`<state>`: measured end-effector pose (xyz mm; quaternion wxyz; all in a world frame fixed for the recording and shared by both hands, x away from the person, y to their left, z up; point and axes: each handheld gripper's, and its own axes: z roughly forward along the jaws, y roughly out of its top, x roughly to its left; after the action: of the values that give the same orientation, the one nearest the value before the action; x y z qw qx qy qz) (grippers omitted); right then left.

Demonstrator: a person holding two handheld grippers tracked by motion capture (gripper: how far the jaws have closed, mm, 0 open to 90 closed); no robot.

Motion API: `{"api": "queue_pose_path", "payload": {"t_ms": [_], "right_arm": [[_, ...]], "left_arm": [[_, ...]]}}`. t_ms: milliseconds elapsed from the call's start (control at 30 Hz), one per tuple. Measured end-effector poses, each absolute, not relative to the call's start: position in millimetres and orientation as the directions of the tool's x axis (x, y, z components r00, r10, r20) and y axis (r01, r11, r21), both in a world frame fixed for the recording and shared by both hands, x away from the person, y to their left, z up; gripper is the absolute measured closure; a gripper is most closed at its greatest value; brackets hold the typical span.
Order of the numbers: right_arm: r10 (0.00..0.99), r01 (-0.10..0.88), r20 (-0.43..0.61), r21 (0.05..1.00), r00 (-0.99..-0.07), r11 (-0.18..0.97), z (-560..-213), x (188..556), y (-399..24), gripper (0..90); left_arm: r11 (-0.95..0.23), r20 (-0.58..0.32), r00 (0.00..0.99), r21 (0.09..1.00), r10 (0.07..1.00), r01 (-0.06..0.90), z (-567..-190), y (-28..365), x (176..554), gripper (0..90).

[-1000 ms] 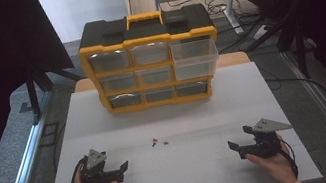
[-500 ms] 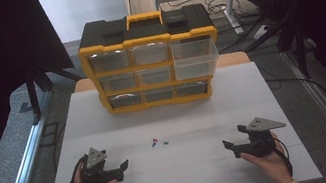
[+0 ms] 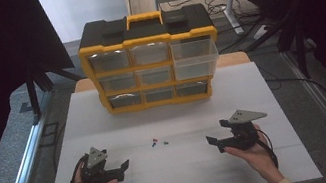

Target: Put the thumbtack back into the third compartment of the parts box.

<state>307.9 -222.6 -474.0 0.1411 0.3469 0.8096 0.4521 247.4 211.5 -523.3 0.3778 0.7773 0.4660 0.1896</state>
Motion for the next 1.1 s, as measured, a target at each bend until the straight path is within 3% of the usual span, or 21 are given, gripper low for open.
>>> {"api": "queue_pose_path", "payload": {"t_ms": [233,833,1100], "right_arm": [[0.660,0.424,0.063,0.811,-0.749,0.404,-468,319,-189,20.8],[0.576,0.448,0.123,0.763,-0.808,0.466,-483,358,-106,24.1],[0.547,0.422,0.068,0.717,-0.834,0.555,-499,362,-86,26.4]], "left_arm": [[-0.278,-0.063,0.500,0.767,0.864,0.578,-522,211,249,9.3],[-0.294,-0.062,0.511,0.756,0.858,0.585,-525,208,253,9.2],[-0.298,-0.061,0.515,0.755,0.855,0.585,-525,208,252,9.2]]}}
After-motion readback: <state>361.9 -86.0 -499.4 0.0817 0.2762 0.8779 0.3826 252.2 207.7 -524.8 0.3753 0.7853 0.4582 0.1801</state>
